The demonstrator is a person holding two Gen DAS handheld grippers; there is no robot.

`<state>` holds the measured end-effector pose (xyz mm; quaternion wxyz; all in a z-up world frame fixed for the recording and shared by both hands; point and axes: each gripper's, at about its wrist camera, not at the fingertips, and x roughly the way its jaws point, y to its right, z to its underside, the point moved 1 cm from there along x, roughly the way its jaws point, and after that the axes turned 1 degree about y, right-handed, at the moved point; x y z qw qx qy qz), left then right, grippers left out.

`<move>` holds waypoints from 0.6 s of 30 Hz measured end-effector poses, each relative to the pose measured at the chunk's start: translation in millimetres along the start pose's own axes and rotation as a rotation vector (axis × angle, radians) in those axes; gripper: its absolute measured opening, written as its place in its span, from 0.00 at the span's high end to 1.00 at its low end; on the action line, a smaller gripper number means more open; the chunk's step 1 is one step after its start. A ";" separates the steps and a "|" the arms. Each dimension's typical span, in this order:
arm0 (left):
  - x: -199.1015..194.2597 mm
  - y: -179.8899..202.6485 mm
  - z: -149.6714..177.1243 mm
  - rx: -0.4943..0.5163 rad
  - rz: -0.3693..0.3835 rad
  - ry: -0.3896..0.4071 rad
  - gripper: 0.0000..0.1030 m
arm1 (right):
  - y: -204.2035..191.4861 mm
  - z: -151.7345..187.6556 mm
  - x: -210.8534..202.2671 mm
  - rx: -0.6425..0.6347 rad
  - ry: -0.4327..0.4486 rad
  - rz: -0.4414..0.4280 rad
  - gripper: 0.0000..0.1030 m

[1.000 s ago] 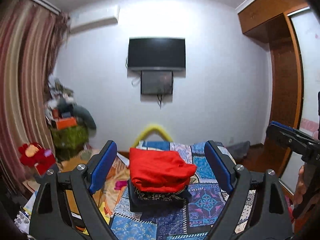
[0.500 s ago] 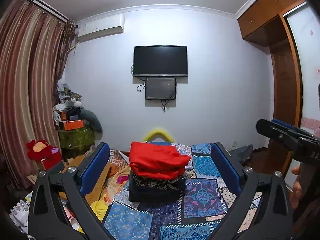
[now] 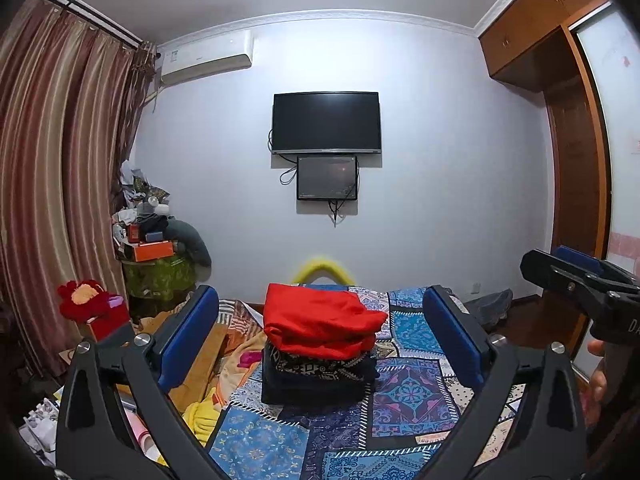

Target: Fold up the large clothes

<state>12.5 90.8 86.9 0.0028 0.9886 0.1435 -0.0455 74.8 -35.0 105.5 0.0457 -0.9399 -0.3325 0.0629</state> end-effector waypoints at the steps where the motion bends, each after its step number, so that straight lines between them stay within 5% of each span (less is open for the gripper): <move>1: 0.7 0.0 0.0 0.000 0.003 -0.002 0.01 | 0.1 1.8 -0.2 0.000 -0.002 0.000 0.00; 18: 10.4 -3.6 7.9 -0.007 0.022 -0.022 0.01 | 2.2 2.3 -2.8 0.012 -0.030 0.020 0.00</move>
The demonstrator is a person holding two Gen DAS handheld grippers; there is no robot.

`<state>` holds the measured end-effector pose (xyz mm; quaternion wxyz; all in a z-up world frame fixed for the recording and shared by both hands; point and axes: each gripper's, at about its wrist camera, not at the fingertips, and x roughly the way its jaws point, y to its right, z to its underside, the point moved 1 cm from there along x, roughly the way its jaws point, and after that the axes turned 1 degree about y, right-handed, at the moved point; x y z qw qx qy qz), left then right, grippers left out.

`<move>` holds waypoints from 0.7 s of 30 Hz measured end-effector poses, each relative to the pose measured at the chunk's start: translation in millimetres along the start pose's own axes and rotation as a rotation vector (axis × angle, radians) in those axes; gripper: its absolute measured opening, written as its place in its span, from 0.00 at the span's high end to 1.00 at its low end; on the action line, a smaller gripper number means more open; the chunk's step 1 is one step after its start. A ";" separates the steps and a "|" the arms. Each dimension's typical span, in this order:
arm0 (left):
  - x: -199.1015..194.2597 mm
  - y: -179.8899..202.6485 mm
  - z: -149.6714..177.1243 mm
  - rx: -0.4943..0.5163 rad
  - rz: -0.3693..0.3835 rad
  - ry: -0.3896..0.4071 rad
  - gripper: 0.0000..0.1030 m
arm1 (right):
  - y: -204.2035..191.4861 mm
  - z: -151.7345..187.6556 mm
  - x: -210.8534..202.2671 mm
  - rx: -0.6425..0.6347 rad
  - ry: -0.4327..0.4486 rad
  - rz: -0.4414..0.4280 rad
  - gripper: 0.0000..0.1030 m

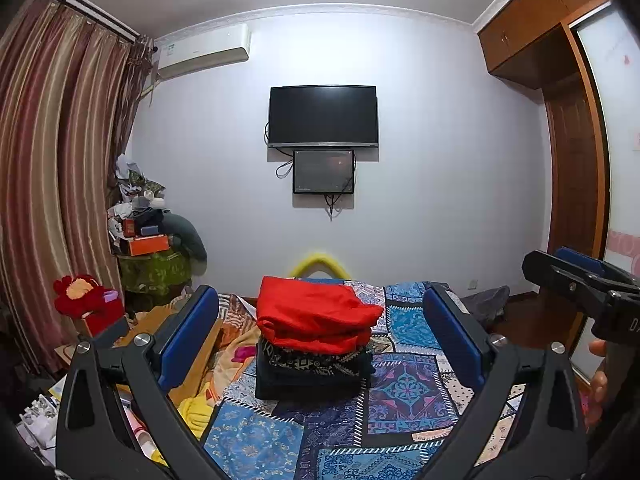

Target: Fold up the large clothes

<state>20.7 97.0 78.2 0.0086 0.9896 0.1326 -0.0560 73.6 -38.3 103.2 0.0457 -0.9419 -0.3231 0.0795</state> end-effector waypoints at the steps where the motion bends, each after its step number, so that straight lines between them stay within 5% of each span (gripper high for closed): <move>1: 1.1 -0.9 0.2 -0.003 0.002 -0.003 0.01 | 0.1 0.5 0.9 0.001 -0.003 0.000 0.00; 21: 14.8 -7.8 7.6 -0.026 0.000 -0.042 0.01 | 4.9 5.4 8.8 0.019 -0.048 0.012 0.00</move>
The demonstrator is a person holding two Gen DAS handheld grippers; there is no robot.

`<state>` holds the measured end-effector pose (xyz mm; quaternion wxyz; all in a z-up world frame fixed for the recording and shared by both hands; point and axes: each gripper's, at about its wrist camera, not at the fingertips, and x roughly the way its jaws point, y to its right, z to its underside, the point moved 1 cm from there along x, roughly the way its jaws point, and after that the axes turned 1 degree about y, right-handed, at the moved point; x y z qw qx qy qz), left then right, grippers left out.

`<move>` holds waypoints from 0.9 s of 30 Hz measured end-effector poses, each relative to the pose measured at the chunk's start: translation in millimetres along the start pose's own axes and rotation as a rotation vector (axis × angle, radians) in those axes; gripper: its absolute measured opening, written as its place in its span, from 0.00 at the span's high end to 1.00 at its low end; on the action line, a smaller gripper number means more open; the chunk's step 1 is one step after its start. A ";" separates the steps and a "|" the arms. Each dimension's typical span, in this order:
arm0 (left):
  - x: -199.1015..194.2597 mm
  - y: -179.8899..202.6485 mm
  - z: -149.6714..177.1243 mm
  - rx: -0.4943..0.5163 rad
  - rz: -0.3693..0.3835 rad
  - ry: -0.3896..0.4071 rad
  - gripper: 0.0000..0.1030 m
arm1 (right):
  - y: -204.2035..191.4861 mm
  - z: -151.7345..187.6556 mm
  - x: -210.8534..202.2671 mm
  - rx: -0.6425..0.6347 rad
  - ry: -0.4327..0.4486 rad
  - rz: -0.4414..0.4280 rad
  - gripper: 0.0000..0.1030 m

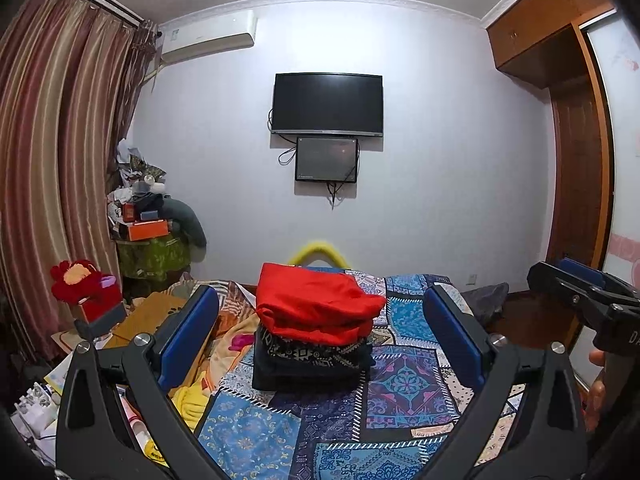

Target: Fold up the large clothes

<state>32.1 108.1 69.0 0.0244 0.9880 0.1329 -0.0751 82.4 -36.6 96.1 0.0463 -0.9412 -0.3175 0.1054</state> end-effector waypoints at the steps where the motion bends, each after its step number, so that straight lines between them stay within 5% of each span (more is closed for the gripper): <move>1: 0.4 -0.3 0.5 -0.002 0.002 -0.001 0.01 | -0.1 0.0 -0.1 0.001 -0.001 0.001 0.00; 27: 5.1 0.9 3.6 -0.009 0.062 -0.024 0.01 | -1.6 -0.1 2.8 -0.010 -0.002 0.017 0.00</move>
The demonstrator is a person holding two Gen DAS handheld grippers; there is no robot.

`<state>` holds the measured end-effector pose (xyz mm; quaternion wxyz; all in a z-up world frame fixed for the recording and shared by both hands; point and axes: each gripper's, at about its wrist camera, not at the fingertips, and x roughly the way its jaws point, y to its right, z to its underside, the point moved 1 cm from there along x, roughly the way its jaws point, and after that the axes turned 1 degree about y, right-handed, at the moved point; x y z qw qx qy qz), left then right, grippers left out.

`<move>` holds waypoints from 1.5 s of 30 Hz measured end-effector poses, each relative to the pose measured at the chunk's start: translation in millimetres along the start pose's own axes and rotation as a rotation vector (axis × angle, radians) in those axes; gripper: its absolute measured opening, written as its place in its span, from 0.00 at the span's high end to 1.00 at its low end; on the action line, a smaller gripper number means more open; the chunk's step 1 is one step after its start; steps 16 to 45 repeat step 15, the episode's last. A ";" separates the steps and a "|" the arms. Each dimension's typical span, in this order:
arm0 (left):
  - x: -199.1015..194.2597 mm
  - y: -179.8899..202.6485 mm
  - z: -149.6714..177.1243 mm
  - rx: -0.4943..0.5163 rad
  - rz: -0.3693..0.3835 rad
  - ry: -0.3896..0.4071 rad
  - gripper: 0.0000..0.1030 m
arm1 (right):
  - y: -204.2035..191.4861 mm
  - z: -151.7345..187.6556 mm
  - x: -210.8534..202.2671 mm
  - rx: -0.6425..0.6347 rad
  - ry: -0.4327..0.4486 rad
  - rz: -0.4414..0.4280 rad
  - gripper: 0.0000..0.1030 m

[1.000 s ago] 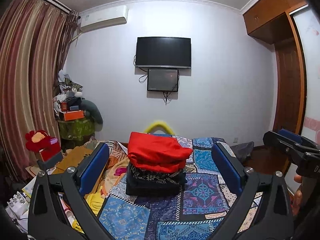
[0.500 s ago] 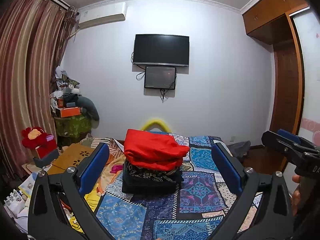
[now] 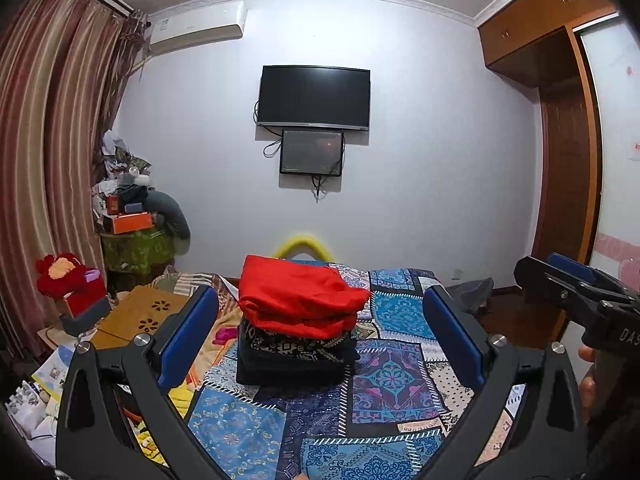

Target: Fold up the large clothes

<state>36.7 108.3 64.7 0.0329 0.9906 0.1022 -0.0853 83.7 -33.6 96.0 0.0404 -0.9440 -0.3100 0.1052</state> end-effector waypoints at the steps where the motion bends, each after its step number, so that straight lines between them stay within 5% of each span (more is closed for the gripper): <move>1: -0.3 0.1 0.2 0.001 -0.002 0.001 0.01 | 0.2 0.6 -0.1 0.000 0.000 -0.001 0.00; 45: 2.7 -2.1 3.8 -0.006 0.000 -0.016 0.01 | 0.6 3.8 4.1 0.003 -0.011 0.006 0.00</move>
